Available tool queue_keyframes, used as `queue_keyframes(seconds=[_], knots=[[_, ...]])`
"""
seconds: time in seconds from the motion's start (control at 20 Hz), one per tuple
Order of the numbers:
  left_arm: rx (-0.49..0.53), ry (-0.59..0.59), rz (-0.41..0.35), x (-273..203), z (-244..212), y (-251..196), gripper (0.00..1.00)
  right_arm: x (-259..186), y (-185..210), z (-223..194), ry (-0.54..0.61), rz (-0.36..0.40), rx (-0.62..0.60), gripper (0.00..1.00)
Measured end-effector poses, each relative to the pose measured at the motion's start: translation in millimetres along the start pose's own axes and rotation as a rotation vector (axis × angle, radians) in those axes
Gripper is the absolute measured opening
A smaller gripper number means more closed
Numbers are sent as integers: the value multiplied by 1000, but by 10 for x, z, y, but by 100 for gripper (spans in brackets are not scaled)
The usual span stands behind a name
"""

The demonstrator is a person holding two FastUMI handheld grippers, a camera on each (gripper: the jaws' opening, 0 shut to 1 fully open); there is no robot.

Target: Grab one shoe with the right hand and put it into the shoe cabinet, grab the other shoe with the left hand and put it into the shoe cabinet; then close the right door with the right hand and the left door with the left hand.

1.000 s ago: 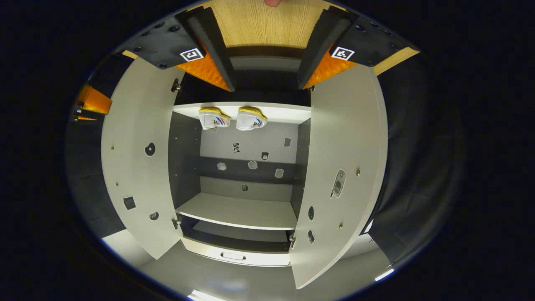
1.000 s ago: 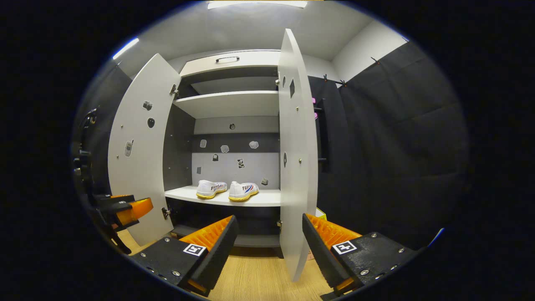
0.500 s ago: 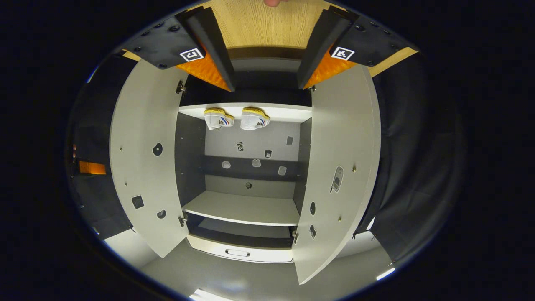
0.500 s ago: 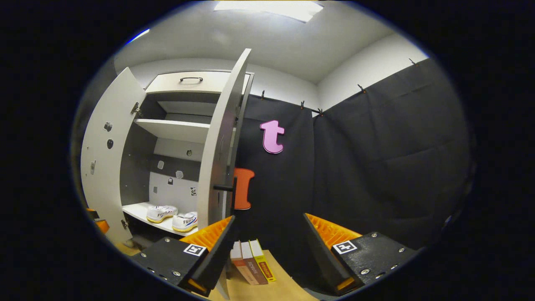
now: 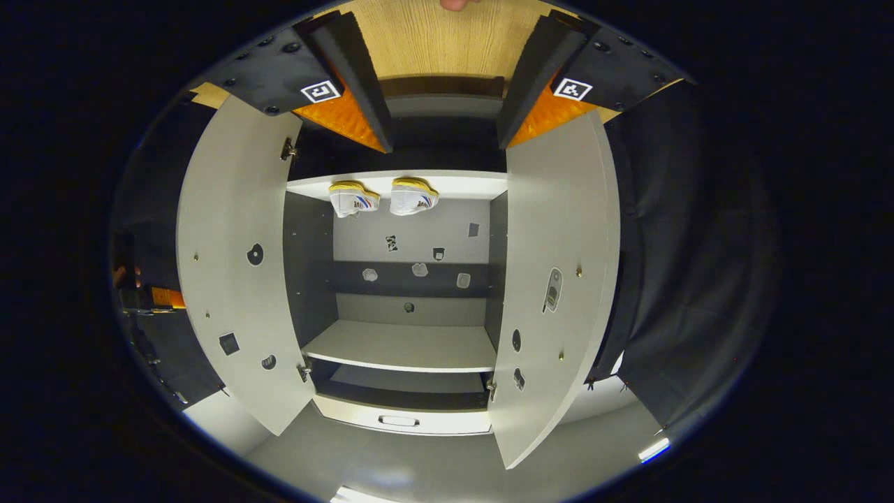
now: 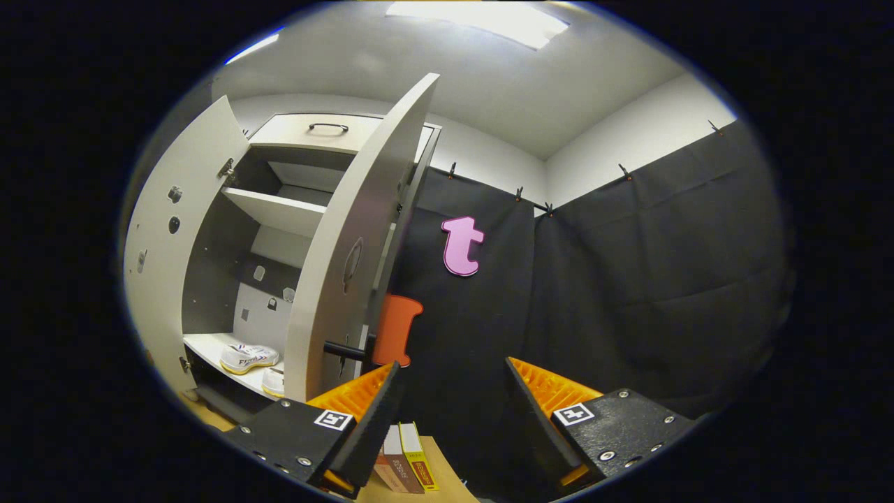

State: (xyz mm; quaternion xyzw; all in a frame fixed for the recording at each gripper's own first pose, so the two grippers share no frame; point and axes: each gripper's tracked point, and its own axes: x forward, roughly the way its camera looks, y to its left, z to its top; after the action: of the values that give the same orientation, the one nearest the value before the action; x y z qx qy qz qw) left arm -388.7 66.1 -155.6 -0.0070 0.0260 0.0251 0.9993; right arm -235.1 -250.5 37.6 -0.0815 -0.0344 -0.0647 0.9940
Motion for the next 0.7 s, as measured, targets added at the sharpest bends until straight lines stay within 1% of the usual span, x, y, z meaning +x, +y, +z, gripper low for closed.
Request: queue_keyframes(seconds=[0.05,0.1,0.25,0.35,0.5,0.7], knots=[[-1,4,-1,4,-11,-3,95,-25,33,-12,7,10,15,82],[-2,9,-2,10,-21,-2,95,-44,76,-18,16,22,40,88],[2,6,-15,19,-14,-16,95,-83,239,-15,33,65,123,87],[8,1,-21,14,-13,-24,95,-121,399,3,31,102,152,87],[0,11,-24,19,-58,1,95,-164,720,78,20,163,149,87],[-3,12,-10,3,-74,95,95,-178,1097,165,1,223,135,87]])
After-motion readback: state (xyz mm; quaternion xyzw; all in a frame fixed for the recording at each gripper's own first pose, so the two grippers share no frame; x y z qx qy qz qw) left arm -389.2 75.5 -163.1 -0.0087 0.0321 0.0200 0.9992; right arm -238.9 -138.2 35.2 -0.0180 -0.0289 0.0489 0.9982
